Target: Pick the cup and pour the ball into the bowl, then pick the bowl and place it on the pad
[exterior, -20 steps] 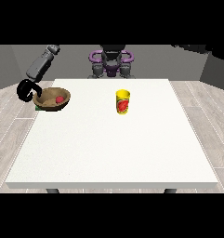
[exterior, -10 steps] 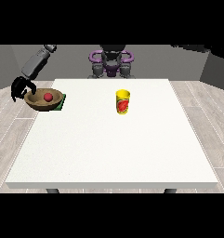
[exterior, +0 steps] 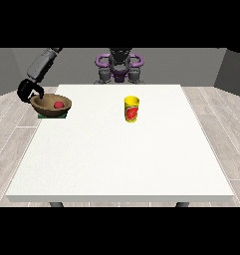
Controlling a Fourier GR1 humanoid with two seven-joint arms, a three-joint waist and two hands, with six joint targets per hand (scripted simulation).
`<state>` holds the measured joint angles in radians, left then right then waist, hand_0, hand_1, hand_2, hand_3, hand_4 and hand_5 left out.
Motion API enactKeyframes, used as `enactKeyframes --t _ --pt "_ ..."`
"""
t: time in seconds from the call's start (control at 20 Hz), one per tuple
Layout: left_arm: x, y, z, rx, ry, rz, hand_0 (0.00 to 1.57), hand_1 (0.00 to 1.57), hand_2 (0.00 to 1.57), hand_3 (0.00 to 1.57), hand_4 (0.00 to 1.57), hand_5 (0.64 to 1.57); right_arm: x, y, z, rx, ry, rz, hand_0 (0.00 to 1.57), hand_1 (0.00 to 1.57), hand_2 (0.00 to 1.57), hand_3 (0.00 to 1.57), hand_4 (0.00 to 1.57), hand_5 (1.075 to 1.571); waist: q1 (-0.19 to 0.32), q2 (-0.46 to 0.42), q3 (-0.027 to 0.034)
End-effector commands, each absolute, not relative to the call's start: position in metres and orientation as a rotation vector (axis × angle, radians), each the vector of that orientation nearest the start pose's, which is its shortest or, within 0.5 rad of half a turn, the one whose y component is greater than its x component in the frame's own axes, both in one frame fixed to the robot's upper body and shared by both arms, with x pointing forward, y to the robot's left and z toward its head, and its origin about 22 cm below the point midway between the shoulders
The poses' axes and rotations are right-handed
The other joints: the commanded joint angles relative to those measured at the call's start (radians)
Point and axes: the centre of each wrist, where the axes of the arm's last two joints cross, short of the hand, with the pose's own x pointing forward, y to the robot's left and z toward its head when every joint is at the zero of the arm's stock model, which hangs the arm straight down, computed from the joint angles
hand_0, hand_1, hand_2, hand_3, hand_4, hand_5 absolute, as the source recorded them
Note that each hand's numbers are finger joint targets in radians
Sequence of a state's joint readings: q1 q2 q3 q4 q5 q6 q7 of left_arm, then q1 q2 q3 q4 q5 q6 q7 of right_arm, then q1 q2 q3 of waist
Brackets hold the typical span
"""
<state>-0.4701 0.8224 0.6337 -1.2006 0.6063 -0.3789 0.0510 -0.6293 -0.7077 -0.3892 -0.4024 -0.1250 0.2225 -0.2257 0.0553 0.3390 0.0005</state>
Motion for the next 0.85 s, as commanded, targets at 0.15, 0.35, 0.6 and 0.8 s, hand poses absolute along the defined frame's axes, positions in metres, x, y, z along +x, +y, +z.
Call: enactKeyframes --t 0.15,0.35,0.6,0.8 --pt "0.265 0.525 0.267 0.172 -2.069 0.105 0.0 0.0 0.0 0.0 0.65 1.538 0.328 -0.512 0.096 -0.377 -1.383 -0.318 1.34 1.34 1.57 1.06 0.0 1.571 -0.002 0.005 -0.0003" --pt "0.265 0.522 0.255 0.144 -2.05 0.106 0.0 0.0 0.0 0.0 0.65 1.546 0.314 -0.526 0.097 -0.419 -1.319 -0.257 0.0 0.0 0.0 0.0 0.0 1.503 0.02 -0.028 0.0003" --pt "0.288 0.464 0.246 -0.073 -2.003 0.063 0.0 0.0 0.0 0.0 0.98 1.57 0.305 -0.539 0.106 -0.441 -1.293 -0.297 0.0 0.0 0.0 0.0 0.0 1.477 0.027 -0.136 0.0027" --pt "0.298 0.471 0.188 0.032 -1.753 0.132 0.0 0.0 0.0 0.0 0.98 1.57 0.362 -0.475 0.115 -0.288 -1.394 -0.12 0.0 0.0 0.0 0.0 0.7 1.219 -0.067 -0.382 -0.005"
